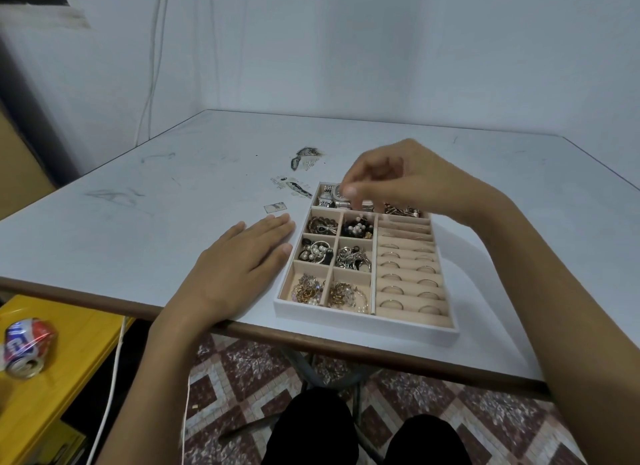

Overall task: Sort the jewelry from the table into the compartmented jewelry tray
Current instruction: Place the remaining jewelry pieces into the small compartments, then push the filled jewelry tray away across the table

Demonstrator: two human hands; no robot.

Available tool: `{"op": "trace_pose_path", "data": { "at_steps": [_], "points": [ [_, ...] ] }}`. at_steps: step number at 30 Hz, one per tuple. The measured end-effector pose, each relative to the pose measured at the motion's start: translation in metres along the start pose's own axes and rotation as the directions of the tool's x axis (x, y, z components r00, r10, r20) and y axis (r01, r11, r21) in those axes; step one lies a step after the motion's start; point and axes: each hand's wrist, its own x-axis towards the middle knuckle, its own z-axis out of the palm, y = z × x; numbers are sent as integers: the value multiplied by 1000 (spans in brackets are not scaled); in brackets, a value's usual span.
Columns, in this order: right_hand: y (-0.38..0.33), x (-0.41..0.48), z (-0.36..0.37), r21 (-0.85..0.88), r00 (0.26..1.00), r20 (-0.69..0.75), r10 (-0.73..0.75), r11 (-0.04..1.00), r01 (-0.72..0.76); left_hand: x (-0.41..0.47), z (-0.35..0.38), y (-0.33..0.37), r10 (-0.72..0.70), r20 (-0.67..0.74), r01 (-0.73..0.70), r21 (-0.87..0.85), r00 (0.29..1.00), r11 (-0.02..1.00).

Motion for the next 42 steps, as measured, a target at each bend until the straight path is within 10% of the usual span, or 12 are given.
{"op": "trace_pose_path", "data": {
  "at_steps": [6,21,26,42],
  "points": [
    [41,11,-14,48,885,-428,181,983,-178,0,0,1,3,0,-3,-1,1000,1000],
    [72,12,3,-228,902,-362,236,916,-331,-10,-11,13,-33,12,35,-219,999,975],
    [74,8,-7,-120,879,-366,307,920,-372,-14,-20,17,17,90,28,-479,996,877],
    [57,-31,-8,305,722,-453,524,851,-427,-12,-19,16,-12,91,62,-574,996,817]
  ]
}}
